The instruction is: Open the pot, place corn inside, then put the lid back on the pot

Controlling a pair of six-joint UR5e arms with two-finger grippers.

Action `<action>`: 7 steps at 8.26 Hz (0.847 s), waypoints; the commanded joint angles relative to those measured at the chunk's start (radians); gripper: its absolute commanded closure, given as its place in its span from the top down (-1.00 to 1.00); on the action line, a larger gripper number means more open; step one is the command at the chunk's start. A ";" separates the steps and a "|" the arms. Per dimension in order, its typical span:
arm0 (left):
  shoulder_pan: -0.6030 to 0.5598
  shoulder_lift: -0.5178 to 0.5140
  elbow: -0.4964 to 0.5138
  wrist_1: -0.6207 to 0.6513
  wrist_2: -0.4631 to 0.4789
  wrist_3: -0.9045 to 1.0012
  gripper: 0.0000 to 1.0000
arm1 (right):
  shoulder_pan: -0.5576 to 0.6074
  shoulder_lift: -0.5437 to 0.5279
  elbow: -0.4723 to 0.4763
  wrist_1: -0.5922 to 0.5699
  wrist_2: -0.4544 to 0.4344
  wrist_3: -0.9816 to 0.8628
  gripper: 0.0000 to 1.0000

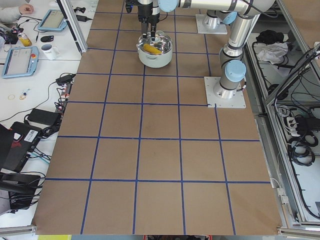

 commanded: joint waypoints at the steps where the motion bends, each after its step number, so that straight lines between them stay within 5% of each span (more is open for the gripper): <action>1: 0.000 0.000 0.000 0.000 -0.005 -0.002 1.00 | 0.000 0.001 0.000 0.000 0.000 0.004 -0.34; 7: -0.002 -0.002 0.000 0.008 -0.009 0.000 1.00 | 0.000 0.001 0.008 0.002 0.000 0.007 -0.32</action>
